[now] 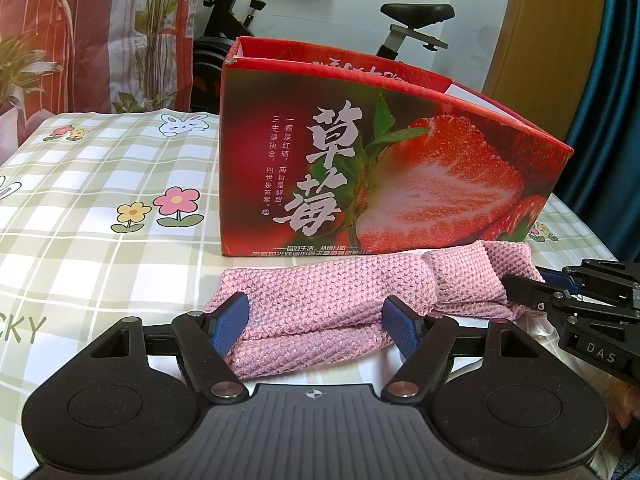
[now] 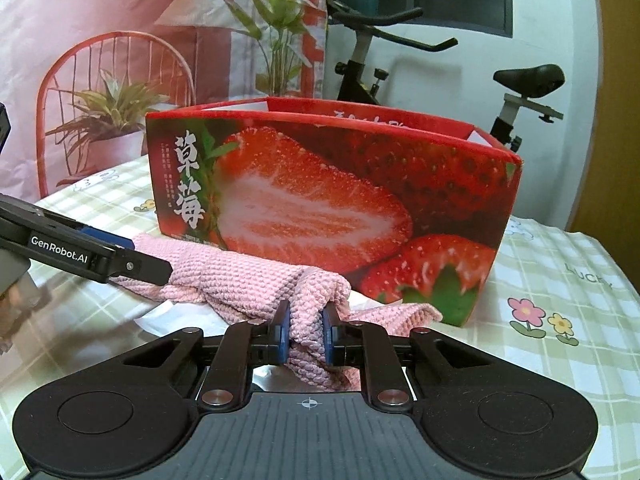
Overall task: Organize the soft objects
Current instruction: 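Close the left tool on the pink knit cloth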
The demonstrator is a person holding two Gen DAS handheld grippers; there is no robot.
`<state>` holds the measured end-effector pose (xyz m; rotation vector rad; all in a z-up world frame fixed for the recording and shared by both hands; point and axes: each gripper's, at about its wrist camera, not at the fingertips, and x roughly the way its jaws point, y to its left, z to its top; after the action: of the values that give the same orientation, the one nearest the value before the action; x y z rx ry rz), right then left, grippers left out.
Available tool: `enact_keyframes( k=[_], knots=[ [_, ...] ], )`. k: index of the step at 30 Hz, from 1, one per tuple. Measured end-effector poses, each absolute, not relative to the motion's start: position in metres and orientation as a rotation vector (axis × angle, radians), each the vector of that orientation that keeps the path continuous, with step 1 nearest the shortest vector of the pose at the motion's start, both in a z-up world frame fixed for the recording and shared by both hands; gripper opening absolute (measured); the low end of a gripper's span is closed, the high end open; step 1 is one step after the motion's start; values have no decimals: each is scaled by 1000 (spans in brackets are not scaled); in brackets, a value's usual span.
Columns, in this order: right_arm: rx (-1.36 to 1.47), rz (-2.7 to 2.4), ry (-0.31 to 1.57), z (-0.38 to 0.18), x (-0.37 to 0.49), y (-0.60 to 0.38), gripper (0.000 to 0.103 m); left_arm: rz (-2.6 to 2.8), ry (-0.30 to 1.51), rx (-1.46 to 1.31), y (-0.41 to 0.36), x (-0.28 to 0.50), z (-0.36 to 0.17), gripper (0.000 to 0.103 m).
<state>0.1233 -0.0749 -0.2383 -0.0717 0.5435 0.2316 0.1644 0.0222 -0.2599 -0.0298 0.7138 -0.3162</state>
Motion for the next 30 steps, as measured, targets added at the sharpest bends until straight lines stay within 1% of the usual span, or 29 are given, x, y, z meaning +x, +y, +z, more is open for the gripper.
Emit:
enact_keyframes(
  k=[6, 12, 17, 21, 23, 24, 25, 26, 28, 30],
  knots=[
    [-36, 243, 561, -239, 126, -79, 16, -305, 717, -38, 21, 165, -259, 76],
    [-54, 240, 562, -239, 127, -76, 16, -276, 748, -69, 15, 172, -255, 79],
    [-56, 240, 562, -239, 127, -76, 16, -286, 758, -123, 19, 175, -255, 79],
    [-59, 242, 562, -240, 127, -77, 16, -310, 756, -174, 20, 175, -255, 78],
    [-63, 240, 562, -239, 126, -76, 16, -327, 754, -200, 20, 173, -256, 75],
    [-67, 240, 562, -239, 126, -75, 16, -338, 754, -207, 19, 172, -256, 65],
    [-69, 240, 562, -240, 127, -75, 16, -346, 756, -201, 17, 171, -257, 47],
    [-70, 241, 561, -239, 127, -75, 16, -350, 761, -192, 15, 171, -257, 39],
    [-65, 242, 561, -239, 127, -76, 16, -349, 755, -183, 13, 167, -258, 34],
    [-61, 244, 561, -239, 127, -77, 17, -350, 752, -186, 13, 164, -258, 31]
  ],
)
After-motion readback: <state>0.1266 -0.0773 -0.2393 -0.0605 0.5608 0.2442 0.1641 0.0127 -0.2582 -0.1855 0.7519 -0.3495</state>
